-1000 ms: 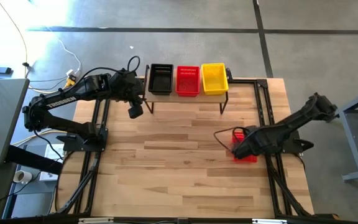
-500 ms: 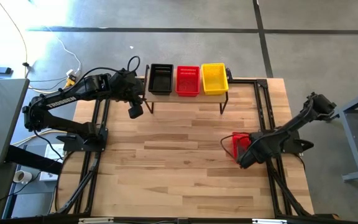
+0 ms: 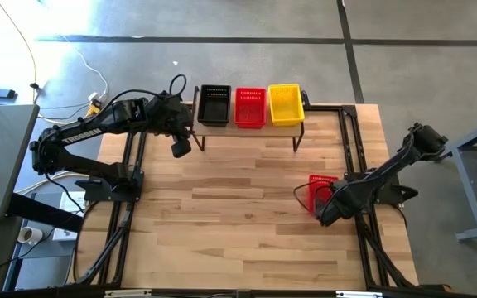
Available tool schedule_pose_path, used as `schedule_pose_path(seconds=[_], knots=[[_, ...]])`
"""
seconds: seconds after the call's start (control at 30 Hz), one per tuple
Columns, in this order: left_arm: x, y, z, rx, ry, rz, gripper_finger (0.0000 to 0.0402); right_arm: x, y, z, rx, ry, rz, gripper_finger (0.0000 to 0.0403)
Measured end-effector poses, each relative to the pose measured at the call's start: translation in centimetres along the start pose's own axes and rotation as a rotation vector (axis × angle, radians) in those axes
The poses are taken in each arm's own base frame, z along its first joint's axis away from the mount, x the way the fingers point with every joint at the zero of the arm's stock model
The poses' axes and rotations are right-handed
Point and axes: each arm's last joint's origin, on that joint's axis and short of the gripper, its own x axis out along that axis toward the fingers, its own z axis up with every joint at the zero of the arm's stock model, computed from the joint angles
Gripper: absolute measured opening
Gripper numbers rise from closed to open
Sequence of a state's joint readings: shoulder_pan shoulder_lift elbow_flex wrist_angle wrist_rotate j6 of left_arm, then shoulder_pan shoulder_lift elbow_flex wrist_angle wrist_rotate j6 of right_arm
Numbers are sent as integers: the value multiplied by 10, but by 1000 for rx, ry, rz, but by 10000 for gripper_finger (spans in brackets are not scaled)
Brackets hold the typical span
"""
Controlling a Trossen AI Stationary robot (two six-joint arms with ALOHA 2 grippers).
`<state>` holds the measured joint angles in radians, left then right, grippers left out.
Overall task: Stack baskets on shelf by color
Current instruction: Stack the red basket on top of the red basket on the shelf
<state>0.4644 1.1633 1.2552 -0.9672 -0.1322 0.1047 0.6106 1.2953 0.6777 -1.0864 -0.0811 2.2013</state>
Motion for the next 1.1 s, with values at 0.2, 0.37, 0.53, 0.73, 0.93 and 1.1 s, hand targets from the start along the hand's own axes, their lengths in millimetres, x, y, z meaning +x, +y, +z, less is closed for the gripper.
schedule_pose_path(seconds=[0.2,0.37,0.53,0.73,0.93,1.1], knots=[[0,0,0,-24,0,0,110,-11,6,-3,-5,-23,73,8],[1,-1,0,-50,0,-35,110,-28,14,-7,-7,-48,165,3],[1,-3,1,-52,-4,-107,120,-49,22,-11,5,-88,283,2],[3,-9,2,-106,7,-134,149,-72,37,-6,20,-166,401,1],[9,-29,5,-50,26,-189,152,-87,70,-2,-37,-223,398,1],[15,-52,8,22,35,-245,148,-99,101,-1,-66,-270,406,0]])
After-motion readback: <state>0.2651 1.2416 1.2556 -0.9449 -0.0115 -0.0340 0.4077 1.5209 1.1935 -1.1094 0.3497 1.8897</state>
